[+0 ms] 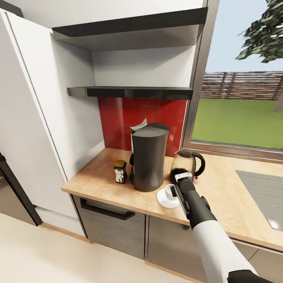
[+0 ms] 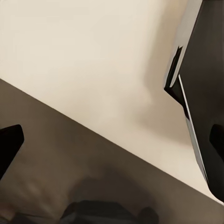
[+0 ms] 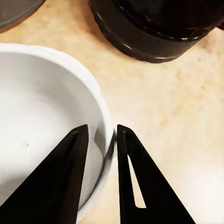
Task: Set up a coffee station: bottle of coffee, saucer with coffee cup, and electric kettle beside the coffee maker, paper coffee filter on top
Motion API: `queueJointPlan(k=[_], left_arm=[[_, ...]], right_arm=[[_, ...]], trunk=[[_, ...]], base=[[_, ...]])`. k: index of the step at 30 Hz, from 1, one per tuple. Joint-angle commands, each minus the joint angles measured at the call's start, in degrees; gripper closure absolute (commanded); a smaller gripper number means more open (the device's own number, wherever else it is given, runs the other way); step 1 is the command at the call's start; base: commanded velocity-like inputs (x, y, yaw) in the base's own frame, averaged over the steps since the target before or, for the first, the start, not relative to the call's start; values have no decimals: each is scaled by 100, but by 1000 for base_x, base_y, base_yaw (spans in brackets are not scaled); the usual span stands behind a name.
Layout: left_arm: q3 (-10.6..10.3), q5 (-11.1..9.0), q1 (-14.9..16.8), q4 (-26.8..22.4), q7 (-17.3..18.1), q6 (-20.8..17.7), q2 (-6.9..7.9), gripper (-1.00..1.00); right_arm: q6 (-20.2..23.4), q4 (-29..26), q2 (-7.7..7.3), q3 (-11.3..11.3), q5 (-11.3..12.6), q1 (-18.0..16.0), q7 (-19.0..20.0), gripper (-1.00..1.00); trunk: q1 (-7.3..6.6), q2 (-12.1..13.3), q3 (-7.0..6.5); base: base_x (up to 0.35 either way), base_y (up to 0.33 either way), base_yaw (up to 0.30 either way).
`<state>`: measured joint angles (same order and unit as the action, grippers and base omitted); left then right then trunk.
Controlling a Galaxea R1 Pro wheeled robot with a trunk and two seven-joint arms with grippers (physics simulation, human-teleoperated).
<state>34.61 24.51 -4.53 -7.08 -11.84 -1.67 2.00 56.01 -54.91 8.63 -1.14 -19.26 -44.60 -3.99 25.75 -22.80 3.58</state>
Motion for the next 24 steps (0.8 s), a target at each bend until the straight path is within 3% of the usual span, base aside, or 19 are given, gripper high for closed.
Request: queueJointPlan(k=[1, 24], left_arm=[[37, 57, 2, -13, -2, -17, -1, -100], [37, 63, -2, -11, -2, -17, 2, -100]], right_arm=[[24, -2, -4, -9, 37, -5, -31, 100], [24, 320, -19, -1, 37, -5, -32, 100]], trunk=[[4, -12, 11], [4, -12, 11]], base=[[36, 0, 0], [33, 0, 0]])
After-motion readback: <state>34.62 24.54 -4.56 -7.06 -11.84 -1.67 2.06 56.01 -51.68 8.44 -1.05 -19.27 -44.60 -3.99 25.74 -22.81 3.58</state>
